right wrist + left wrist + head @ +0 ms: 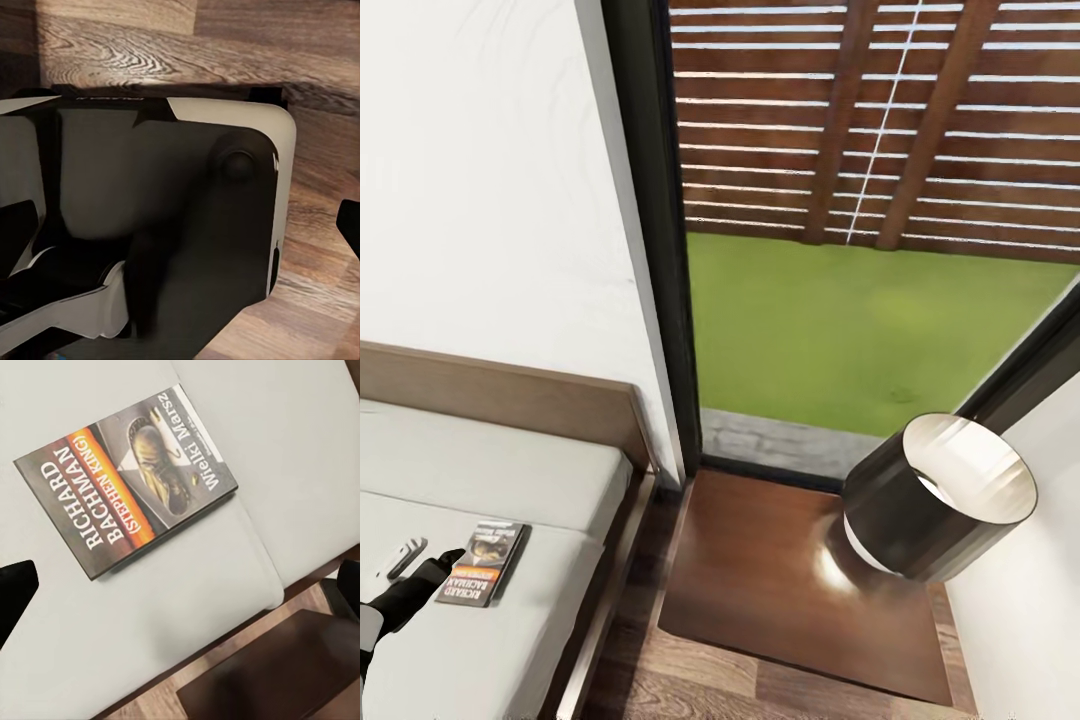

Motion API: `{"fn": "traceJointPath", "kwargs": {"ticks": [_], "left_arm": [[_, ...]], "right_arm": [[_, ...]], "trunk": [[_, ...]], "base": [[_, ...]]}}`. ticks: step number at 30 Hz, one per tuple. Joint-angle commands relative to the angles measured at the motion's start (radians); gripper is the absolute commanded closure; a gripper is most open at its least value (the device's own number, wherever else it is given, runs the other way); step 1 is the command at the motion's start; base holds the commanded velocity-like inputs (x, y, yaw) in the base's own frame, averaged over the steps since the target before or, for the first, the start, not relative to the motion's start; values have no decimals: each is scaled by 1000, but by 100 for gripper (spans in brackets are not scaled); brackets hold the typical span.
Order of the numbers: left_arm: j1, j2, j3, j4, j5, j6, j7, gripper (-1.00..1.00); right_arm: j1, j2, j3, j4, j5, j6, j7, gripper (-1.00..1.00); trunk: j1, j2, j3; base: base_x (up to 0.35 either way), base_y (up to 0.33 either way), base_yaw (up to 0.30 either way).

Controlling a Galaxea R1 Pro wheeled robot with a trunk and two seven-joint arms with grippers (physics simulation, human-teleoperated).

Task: In the bedroom, move the book from the bed onto either nightstand, and place the two sandals side by side next to the bed.

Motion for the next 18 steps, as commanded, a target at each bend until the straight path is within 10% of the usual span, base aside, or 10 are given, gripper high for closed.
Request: {"fn": "traceJointPath", "kwargs": {"ticks": [1,18], "left_arm": [[-1,-1,8,-1,-1,9,-6,-100],[-2,-1,8,-1,-1,9,-6,-100]], "right_arm": [[-1,0,-8,1,6,-3,4,-100],[-1,0,-8,0,5,-4,4,-100]], "trunk": [[0,-2,-3],[0,-2,-30]], "base": [[0,0,0],[0,0,0]]}}
